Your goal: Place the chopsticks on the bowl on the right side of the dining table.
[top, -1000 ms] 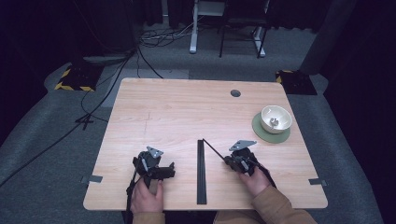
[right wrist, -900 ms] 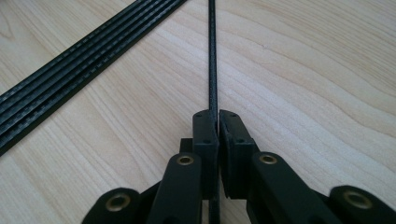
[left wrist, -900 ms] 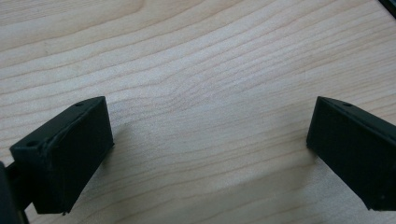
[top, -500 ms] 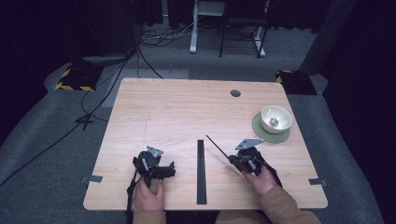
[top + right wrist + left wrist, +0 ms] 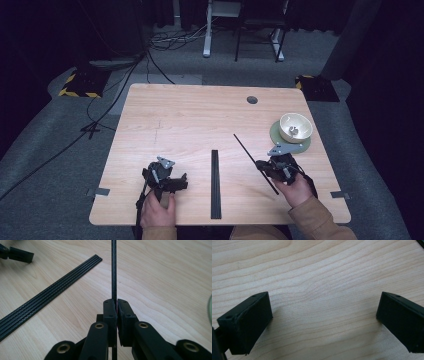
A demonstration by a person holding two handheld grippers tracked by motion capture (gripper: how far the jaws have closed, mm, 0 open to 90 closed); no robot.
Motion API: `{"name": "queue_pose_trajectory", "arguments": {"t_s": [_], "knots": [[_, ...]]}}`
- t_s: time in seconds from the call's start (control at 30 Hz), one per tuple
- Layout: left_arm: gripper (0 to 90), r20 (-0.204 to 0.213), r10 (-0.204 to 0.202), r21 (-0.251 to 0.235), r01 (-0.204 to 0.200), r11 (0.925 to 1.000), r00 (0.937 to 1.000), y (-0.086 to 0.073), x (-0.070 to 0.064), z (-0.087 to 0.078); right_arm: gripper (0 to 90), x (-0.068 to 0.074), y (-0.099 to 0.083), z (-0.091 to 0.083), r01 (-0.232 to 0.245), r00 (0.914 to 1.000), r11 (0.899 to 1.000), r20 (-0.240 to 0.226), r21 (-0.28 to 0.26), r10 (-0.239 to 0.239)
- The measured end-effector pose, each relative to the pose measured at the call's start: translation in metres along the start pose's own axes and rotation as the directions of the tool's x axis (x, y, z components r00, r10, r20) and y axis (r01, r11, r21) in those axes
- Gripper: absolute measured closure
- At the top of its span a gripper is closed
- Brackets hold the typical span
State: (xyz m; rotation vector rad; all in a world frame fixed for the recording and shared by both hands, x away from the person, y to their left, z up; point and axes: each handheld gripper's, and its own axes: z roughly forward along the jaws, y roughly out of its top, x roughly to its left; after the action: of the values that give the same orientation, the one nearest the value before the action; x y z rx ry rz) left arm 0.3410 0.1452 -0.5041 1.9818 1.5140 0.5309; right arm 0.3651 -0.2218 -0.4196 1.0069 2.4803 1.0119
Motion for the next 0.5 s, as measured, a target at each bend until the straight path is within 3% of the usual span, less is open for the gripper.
{"name": "queue_pose_trajectory", "arguments": {"t_s": [0.23, 0.5], "knots": [[0.5, 0.0, 0.0, 0.0, 0.0, 1.0, 1.0, 0.0, 0.0, 0.0, 85.9, -0.005, 0.006, -0.018, 0.009, 0.9999, 0.999, 0.005, -0.031, -0.009], [0.5, 0.0, 0.0, 0.0, 0.0, 1.0, 1.0, 0.0, 0.0, 0.0, 85.9, -0.016, 0.013, -0.052, 0.019, 0.9998, 0.997, -0.007, -0.068, -0.019]]}}
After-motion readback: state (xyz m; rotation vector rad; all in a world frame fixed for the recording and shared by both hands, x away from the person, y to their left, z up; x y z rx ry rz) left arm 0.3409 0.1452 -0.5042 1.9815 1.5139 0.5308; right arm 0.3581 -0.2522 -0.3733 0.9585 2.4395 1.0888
